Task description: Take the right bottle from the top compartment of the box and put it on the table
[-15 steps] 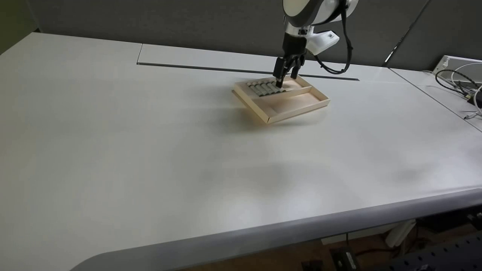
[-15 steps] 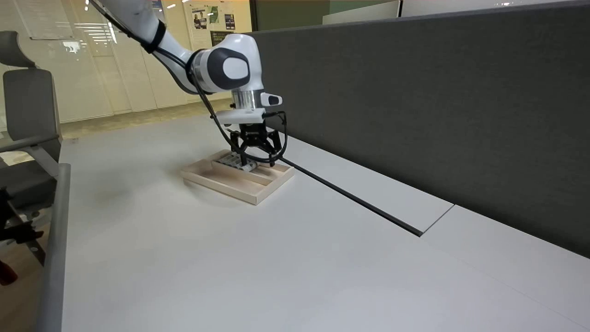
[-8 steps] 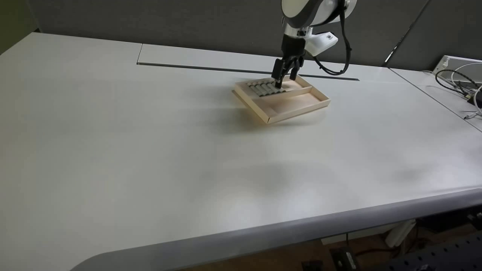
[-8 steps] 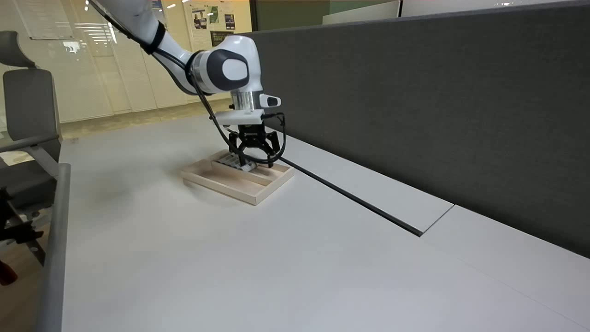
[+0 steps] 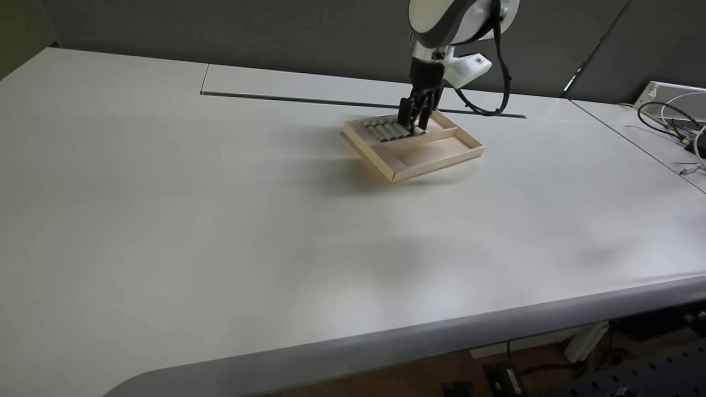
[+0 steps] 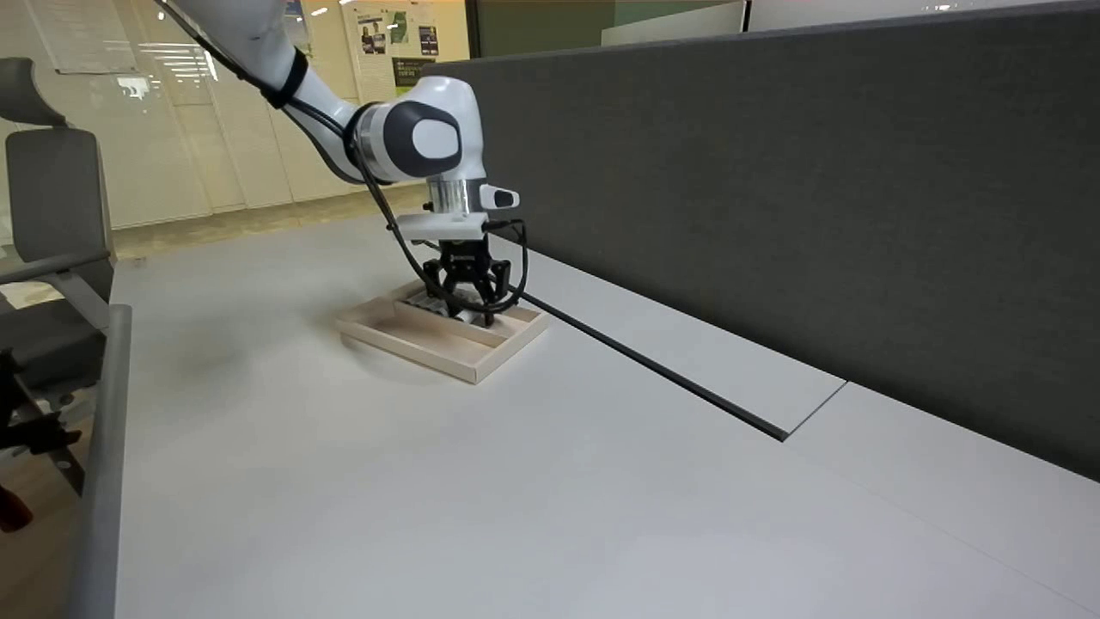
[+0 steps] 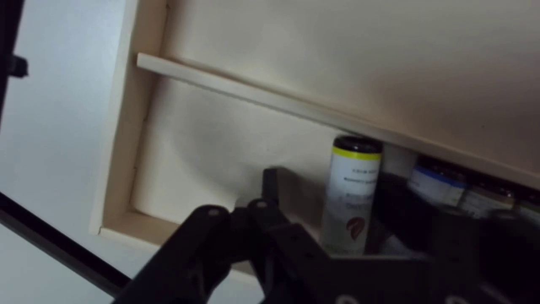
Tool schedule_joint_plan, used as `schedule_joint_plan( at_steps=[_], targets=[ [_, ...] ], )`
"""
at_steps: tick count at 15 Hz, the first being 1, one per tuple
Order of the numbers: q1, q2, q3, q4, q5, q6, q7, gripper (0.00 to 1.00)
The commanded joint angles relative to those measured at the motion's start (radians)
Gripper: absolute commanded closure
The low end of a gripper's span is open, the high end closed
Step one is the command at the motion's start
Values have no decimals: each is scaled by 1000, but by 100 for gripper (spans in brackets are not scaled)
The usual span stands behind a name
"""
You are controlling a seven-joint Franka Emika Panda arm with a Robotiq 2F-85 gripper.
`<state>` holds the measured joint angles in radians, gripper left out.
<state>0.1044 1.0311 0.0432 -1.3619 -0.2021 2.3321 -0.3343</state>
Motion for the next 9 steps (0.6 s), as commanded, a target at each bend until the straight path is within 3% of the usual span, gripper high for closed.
schedule_joint_plan(
  at_steps=[1,5,9],
  targets=[
    [-2,16,2,31,-11,-27,3,69],
    [-2,14,0,39,-12,-36,5,96],
    [1,-24,-4,52,-1,-129,22,93]
  ],
)
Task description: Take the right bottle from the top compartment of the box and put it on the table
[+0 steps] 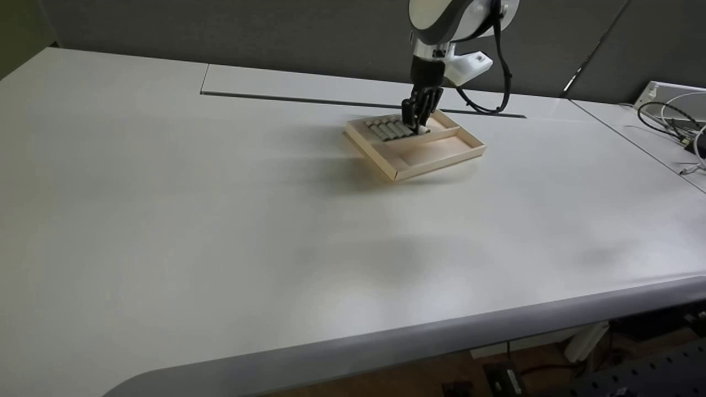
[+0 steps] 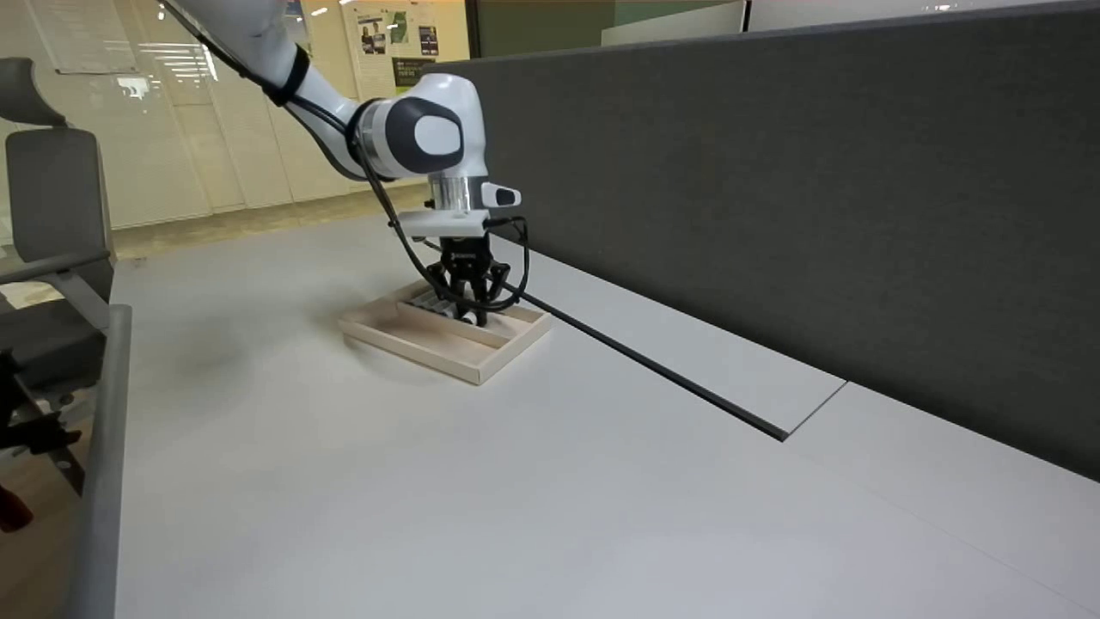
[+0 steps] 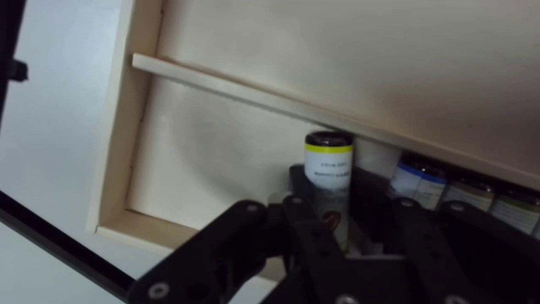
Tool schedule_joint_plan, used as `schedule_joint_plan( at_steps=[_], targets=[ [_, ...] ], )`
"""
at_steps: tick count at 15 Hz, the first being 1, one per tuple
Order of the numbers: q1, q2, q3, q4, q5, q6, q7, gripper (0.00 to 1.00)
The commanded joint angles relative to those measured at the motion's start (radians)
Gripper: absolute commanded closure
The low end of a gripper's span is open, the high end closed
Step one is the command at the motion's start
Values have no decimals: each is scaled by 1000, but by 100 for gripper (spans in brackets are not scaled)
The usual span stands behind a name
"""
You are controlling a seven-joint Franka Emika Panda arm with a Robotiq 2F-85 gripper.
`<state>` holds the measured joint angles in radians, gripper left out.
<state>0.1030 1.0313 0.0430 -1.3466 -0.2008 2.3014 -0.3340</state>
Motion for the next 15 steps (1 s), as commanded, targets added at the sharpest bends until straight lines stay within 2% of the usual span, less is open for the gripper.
schedule_joint_plan(
  at_steps=[1,4,6,8,13,15],
  targets=[
    [-1,-43,1,43,3,-146,16,93],
    [-18,-128,8,41,14,-267,1,93],
    [-30,-196,-7,10,9,-290,24,93],
    [-54,-255,-29,-35,-2,-261,42,93],
    [-174,-344,-75,-161,-8,-118,-18,93],
    [-211,-360,-104,-206,-13,-75,-3,93]
  ],
)
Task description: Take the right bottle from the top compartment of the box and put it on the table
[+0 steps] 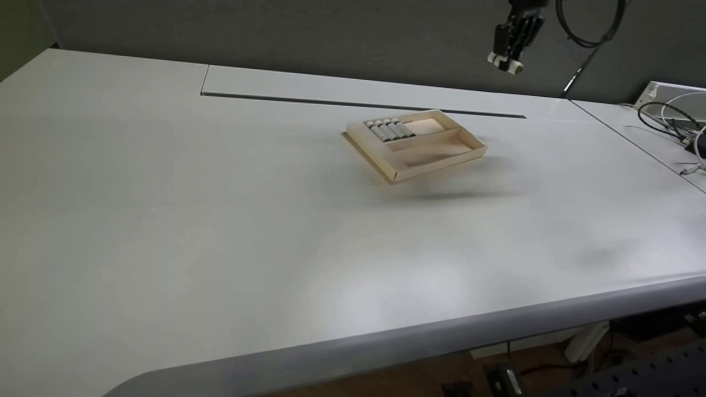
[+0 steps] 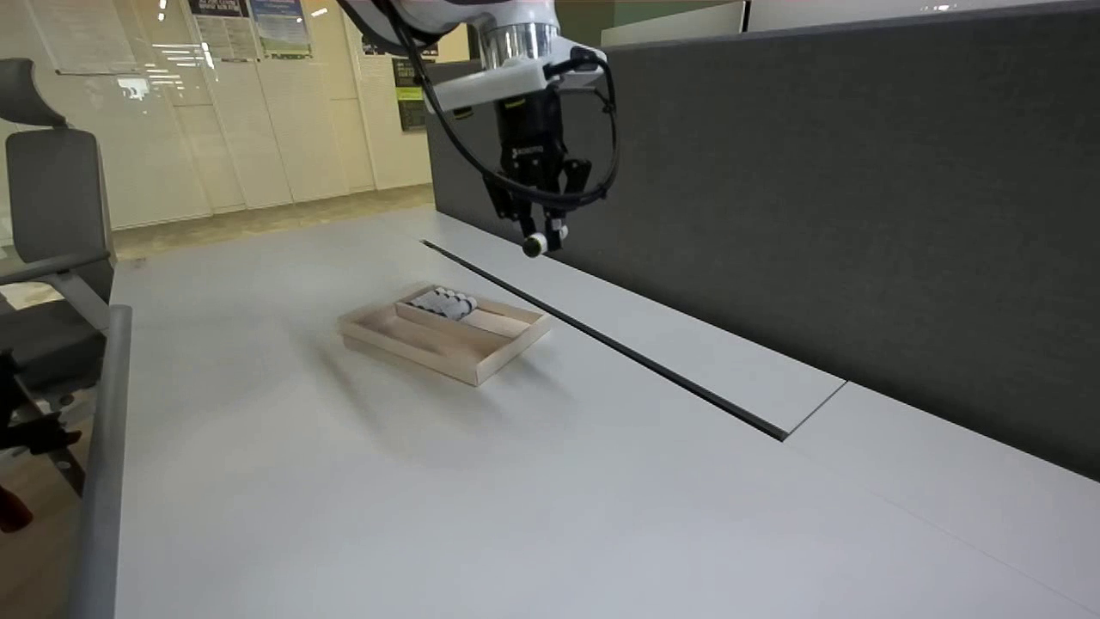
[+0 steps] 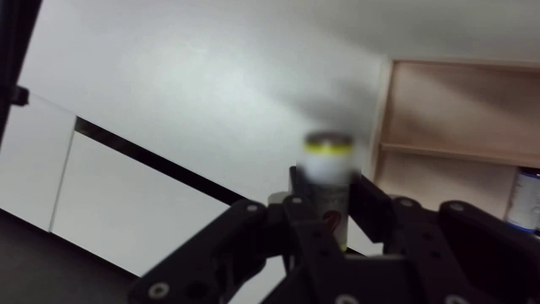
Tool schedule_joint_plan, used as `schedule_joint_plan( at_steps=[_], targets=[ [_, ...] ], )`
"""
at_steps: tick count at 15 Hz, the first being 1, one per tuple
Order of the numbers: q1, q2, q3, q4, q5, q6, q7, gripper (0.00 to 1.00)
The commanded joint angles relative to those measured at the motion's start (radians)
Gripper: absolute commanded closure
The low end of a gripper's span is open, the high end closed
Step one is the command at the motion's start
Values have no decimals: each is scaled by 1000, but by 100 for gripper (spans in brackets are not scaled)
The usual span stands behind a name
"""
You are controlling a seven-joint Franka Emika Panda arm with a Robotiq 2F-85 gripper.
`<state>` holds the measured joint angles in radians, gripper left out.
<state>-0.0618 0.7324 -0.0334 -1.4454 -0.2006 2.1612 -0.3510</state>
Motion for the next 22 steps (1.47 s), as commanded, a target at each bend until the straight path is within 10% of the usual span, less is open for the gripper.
schedule_joint_plan(
  at_steps=[1,2,3,10,11,22],
  targets=[
    [-51,-60,-51,-109,-19,53,54,93],
    [-67,-65,-51,-103,-3,0,45,93],
    [-67,-17,-34,-53,-5,29,6,71],
    [-75,-30,-42,-68,-4,9,17,71],
    [-75,-30,-42,-68,-4,9,18,93],
    [-85,209,-54,-30,25,271,106,93]
  ],
)
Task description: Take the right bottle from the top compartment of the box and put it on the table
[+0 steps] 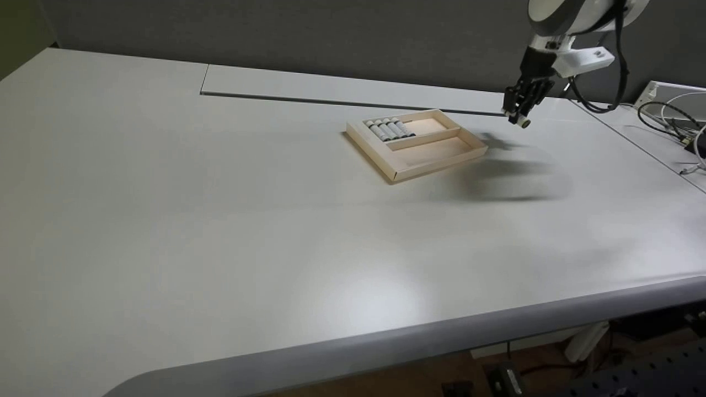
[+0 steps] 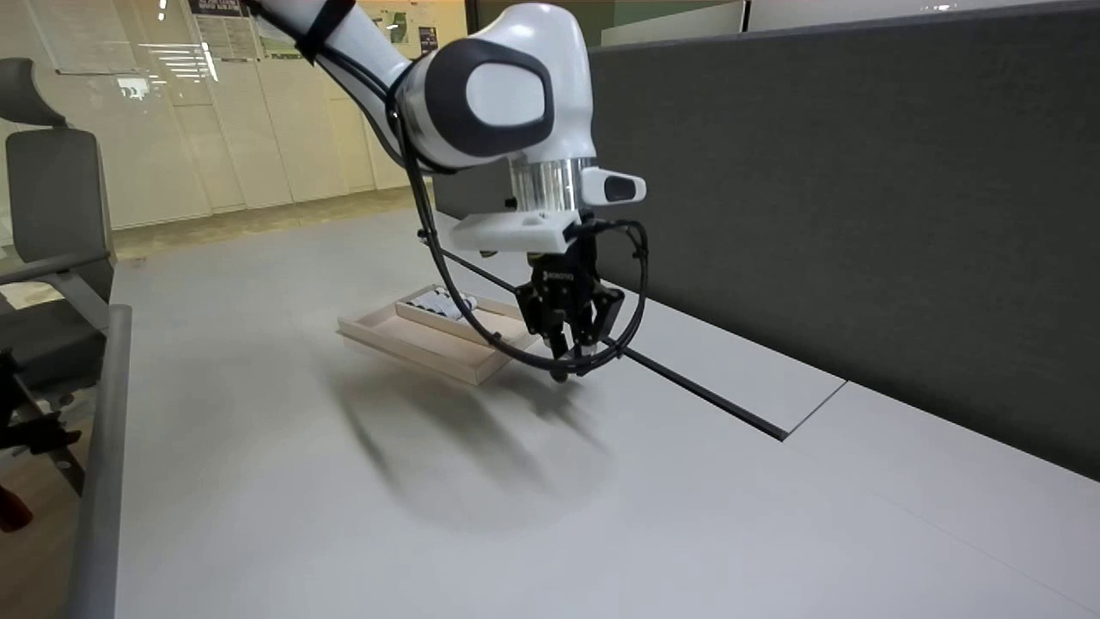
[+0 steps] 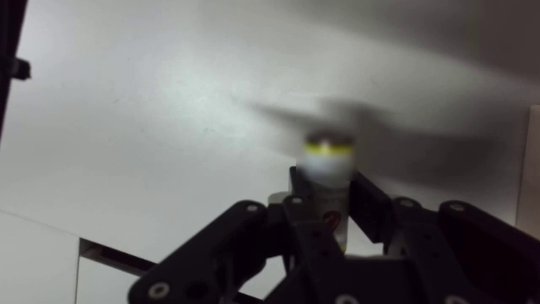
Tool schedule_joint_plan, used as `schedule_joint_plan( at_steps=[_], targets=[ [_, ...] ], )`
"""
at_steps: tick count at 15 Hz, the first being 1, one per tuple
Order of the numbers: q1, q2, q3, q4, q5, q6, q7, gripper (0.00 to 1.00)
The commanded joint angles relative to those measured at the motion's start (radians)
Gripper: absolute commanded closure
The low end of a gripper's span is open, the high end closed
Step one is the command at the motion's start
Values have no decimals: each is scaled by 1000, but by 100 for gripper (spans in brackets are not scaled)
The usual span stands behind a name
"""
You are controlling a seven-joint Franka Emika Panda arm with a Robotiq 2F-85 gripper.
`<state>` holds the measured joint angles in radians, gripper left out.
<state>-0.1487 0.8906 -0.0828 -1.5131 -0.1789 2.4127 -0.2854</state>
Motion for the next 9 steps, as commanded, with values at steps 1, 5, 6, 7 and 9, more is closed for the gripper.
schedule_joint_plan(
  at_steps=[1,5,6,7,9],
  targets=[
    [5,67,-8,42,2,30,48,93],
    [7,111,-10,60,3,41,59,93],
    [7,116,-10,66,3,39,61,93],
    [5,110,-6,71,6,22,55,93],
    [-3,89,3,74,15,2,44,46]
  ],
)
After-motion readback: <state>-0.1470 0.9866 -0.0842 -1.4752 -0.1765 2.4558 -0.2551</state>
